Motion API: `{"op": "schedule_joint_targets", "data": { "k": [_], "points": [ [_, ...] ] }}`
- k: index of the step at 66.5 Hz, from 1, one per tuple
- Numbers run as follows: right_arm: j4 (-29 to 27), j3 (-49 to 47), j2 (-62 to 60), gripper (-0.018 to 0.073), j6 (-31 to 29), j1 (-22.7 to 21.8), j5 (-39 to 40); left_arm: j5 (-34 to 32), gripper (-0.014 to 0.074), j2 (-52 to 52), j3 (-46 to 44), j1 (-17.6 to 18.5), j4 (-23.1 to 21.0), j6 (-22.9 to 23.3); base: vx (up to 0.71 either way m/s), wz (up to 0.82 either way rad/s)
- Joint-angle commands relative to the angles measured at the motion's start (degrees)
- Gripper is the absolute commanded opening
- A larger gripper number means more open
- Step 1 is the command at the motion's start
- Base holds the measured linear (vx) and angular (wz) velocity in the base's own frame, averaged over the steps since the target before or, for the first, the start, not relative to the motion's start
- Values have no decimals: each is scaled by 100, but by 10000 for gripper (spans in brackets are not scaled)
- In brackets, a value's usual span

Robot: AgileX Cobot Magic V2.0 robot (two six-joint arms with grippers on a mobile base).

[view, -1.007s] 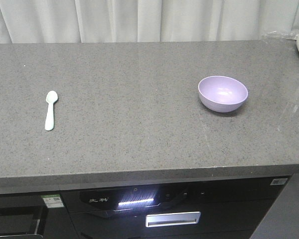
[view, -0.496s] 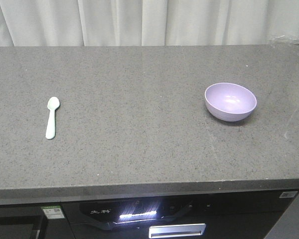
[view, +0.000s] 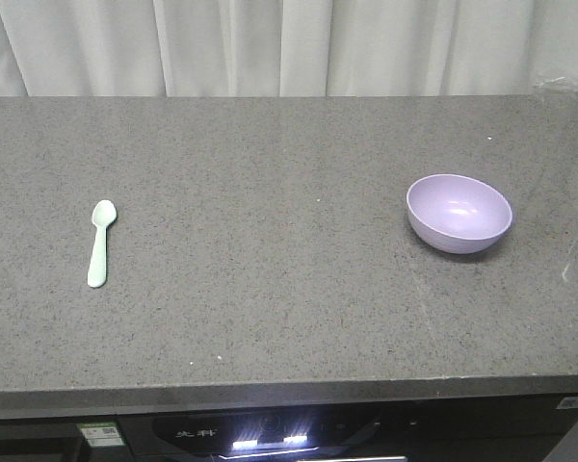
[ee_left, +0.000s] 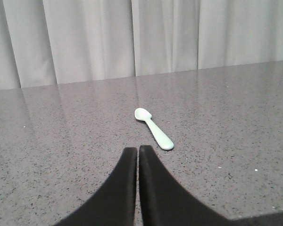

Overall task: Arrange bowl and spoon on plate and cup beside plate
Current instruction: 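Approach the counter edge and stop facing the spoon and bowl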

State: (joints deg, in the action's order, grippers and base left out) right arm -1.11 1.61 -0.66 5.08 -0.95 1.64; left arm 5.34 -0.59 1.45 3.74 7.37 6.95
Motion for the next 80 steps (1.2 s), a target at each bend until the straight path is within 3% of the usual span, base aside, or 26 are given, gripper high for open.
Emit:
{"op": "schedule_joint_targets", "data": {
  "k": [1,80],
  "points": [
    [22,19,-55,-3,-52,-30,449,-429,-6,31,-42,-2,-8,38,6,2],
    [22,19,-55,-3,-52,-30,449,-429,-6,31,-42,-2,-8,38,3,1]
  ]
}}
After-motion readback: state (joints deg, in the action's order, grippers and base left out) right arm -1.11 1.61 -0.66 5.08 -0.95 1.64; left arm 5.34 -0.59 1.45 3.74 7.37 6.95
